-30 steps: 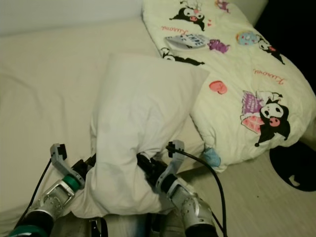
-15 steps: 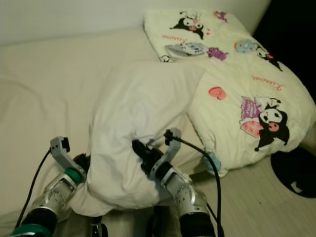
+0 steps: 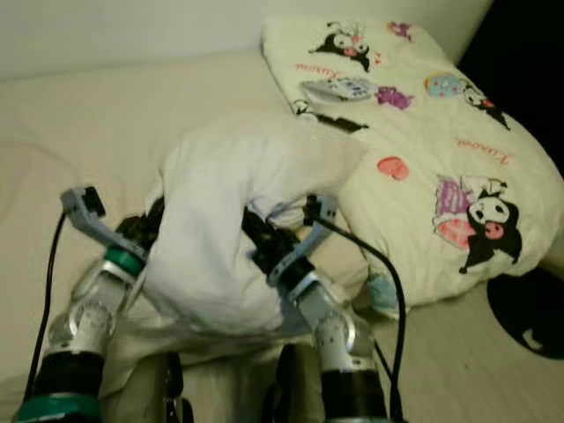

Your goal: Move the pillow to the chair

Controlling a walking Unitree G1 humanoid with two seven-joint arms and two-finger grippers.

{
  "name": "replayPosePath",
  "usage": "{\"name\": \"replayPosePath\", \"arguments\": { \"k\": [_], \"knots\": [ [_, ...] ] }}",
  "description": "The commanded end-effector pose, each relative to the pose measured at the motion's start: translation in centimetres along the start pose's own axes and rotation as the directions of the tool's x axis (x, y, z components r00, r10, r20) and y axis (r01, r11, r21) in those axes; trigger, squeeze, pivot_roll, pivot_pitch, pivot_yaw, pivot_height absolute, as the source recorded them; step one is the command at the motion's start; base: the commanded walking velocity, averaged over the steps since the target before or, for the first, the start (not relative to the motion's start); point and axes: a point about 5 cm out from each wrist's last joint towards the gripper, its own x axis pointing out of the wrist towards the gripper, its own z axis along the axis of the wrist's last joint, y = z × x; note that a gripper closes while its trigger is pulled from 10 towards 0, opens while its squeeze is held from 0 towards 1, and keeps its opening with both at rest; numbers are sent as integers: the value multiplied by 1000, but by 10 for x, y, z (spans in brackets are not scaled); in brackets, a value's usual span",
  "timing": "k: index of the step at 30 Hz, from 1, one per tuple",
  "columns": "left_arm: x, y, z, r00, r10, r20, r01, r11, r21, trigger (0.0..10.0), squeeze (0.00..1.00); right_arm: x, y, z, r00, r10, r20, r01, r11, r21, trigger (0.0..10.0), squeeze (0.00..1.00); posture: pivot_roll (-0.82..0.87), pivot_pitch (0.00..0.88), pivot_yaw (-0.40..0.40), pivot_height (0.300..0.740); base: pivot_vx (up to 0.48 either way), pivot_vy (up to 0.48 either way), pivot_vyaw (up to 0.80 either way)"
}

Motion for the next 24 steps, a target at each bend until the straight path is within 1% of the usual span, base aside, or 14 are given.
{"name": "replayPosePath", "arguments": {
  "k": [1,3,5,6,7,9,10,12,14,15,16,18,20,24],
  "knots": [
    [5,-18,-20,992,-45,-114,50,998,45,10000,0,14,20,-9,998,54,-39,-55,998,-27,10000,0,109,66,-5,612,0,0,0],
    [3,-19,-21,992,-11,-126,22,996,89,10000,0,14,20,-6,999,32,-16,-33,998,-46,10000,0,105,58,-5,612,0,0,0],
    [3,-23,-13,994,12,-110,4,990,144,10000,0,13,21,2,1000,13,28,-11,998,-58,10000,0,111,53,1,612,0,0,0],
    [3,-23,-13,994,12,-110,4,990,144,10000,0,13,21,2,1000,13,28,-11,998,-58,10000,0,111,53,1,612,0,0,0],
    [2,-25,-9,995,28,-97,-11,985,172,10000,0,13,21,4,999,-2,41,5,997,-80,10000,0,107,41,4,612,0,0,0],
    [1,-25,2,996,73,-41,-64,980,189,10000,0,14,22,7,998,-29,50,36,988,-149,10000,0,107,41,4,612,0,0,0],
    [1,-25,2,996,73,-41,-64,980,189,10000,0,14,22,7,998,-29,50,36,988,-149,10000,0,107,41,4,612,0,0,0],
    [0,-25,14,994,99,51,-108,968,228,10000,0,15,21,8,996,-62,64,73,980,-184,10000,0,112,47,-15,612,0,0,0],
    [0,-26,19,991,110,81,-130,941,312,10000,0,17,22,8,993,-83,82,97,980,-176,10000,0,119,47,-22,612,0,0,0],
    [-2,-27,21,988,118,100,-147,920,364,10000,0,18,22,7,991,-99,90,115,975,-190,10000,0,114,37,-23,612,0,0,0],
    [-2,-27,21,988,118,100,-147,920,364,10000,0,18,22,7,991,-99,90,115,975,-190,10000,0,114,37,-23,612,0,0,0],
    [-3,-32,19,991,94,98,-128,893,431,10000,0,18,21,6,991,-104,85,120,971,-205,10000,0,120,35,-19,622,0,0,0],
    [-6,-37,13,994,75,76,-101,890,444,10000,0,17,21,3,991,-106,82,121,970,-213,10000,0,126,22,-12,632,0,0,0],
    [-7,-42,8,996,68,59,-87,904,418,10000,0,15,22,2,991,-106,83,121,969,-216,10000,0,120,24,-9,657,0,0,0]
  ]
}}
